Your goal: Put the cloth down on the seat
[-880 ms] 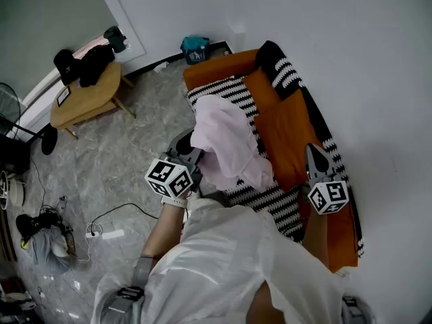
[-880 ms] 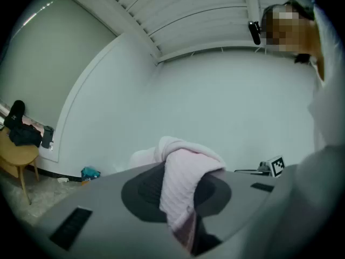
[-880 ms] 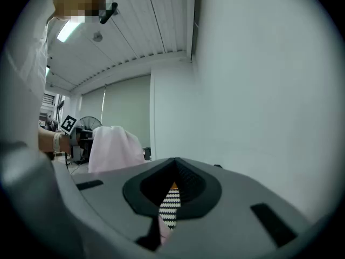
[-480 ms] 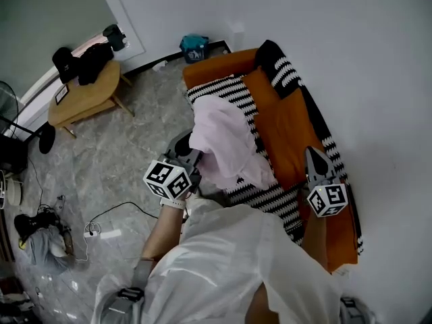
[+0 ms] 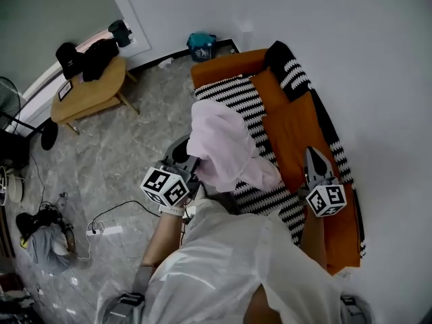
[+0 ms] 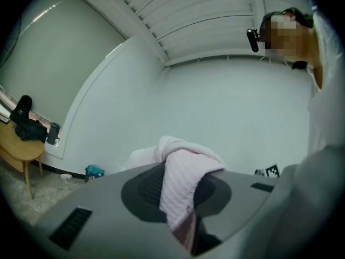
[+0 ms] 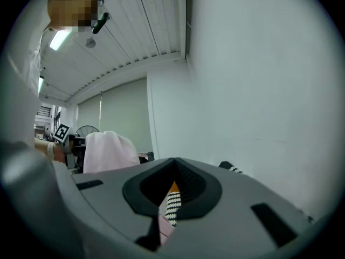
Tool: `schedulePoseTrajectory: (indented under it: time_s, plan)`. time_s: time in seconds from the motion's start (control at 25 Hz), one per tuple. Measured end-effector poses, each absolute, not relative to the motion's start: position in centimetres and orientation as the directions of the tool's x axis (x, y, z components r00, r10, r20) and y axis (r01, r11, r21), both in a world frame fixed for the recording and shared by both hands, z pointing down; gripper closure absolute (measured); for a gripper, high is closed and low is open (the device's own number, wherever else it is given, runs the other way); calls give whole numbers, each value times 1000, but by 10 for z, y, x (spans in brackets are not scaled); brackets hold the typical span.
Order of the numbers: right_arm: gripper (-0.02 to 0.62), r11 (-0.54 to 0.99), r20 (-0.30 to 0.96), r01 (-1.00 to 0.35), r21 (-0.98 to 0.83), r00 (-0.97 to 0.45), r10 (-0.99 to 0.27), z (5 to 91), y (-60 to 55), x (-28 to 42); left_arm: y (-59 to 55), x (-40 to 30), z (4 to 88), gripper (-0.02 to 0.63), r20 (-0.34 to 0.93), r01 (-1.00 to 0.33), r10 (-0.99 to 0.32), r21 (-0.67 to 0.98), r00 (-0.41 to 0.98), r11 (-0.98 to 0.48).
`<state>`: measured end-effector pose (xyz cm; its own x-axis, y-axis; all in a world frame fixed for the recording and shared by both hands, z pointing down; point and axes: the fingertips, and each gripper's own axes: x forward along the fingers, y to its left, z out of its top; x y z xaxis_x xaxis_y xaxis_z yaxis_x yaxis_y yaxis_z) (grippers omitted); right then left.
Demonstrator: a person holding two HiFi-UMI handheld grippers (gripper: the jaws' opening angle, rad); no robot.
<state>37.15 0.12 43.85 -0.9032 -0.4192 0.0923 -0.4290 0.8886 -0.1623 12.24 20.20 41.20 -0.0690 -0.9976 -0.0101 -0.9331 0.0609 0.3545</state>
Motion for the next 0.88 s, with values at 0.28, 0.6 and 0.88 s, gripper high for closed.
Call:
schedulePoseTrajectory:
  time_s: [0.28,0.6,0.88]
  plan:
    - [584,896,110,-414,-159,-910,-400,442,0,332,194,95,422,520,2,-930,-999,365,-45,43]
    - [584,889,151,-426,-166,-902,-404,452,-13,291,181,52,427,520,14,-926,-1000,377,-28,31]
    - [584,890,134,-431,-148,-900,-414,443,-20,223,183,-6,424,520,-2,-924,-1000,383,0,-1]
